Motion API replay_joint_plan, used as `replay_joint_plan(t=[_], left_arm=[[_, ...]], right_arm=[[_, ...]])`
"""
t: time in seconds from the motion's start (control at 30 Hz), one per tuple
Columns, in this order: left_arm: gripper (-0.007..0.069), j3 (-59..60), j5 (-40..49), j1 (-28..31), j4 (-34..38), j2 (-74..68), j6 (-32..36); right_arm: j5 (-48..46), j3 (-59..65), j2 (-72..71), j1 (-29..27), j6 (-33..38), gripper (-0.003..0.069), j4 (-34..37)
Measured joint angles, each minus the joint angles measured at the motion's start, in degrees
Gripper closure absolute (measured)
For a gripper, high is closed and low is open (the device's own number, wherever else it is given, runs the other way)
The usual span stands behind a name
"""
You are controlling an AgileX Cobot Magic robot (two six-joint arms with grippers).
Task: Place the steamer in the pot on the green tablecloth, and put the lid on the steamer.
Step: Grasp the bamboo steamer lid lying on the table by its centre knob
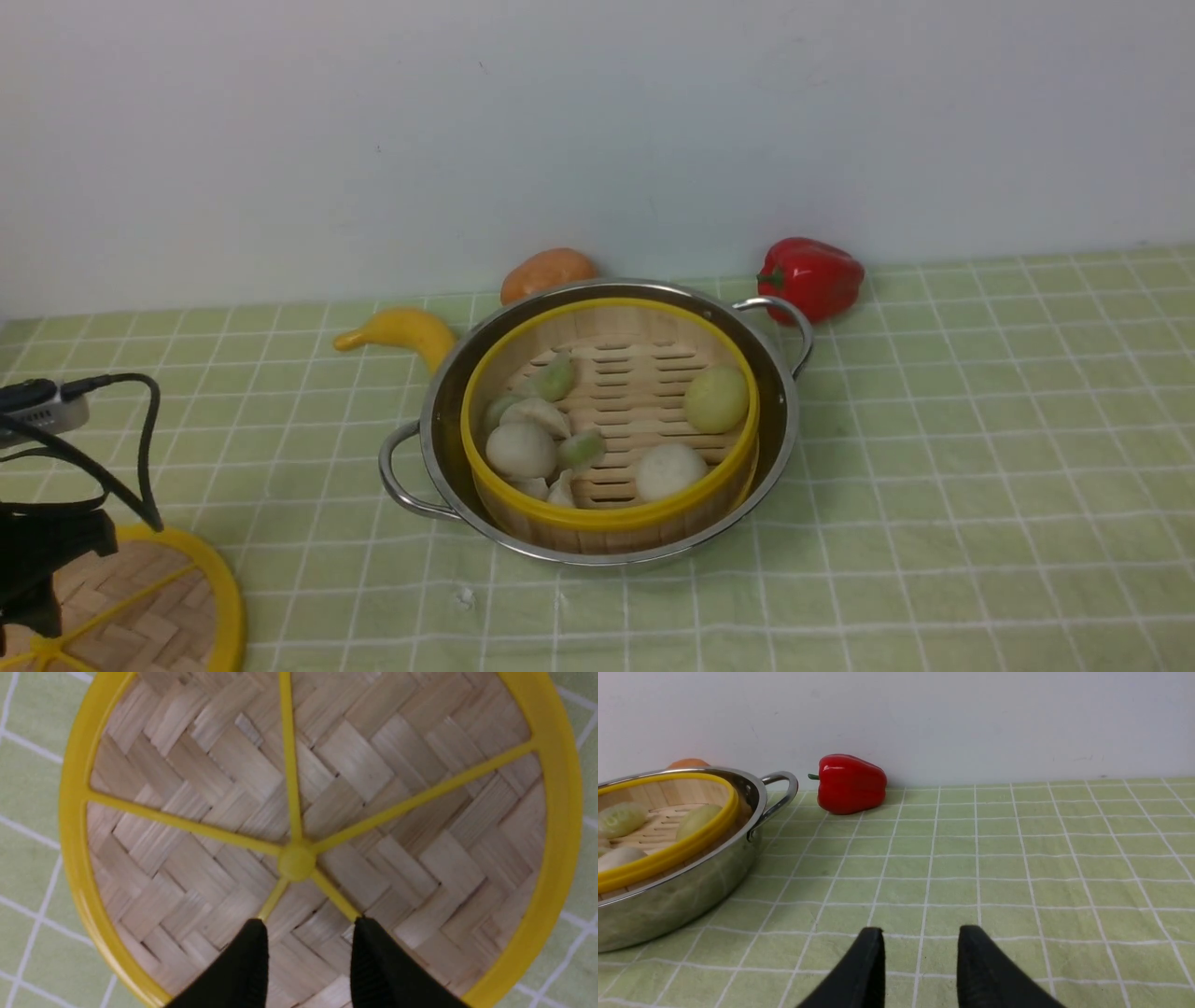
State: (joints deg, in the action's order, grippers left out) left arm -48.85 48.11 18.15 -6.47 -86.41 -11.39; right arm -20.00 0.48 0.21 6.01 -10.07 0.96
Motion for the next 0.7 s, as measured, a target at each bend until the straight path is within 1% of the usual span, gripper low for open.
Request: replay_joint_plan(t=[0.17,0.37,0.7], left_arm=[[0.0382,-0.01,-1.88,0.0,0.34,-2.42,-0.65],[0.0382,-0.01,-4.56,0.0,0.06,-4.47,-3.03],[0.0382,-0.06,-3.84,0.0,-0.4,-4.51,-6.39]], right_arm=[[0.0,0.0,0.0,0.0,-0.12,0.0419,0.0],[0.0,0.0,0.0,0.0,-0.18,0.0419,0.0],[0.0,0.0,0.0,0.0,-0.18,0.0419,0.0]])
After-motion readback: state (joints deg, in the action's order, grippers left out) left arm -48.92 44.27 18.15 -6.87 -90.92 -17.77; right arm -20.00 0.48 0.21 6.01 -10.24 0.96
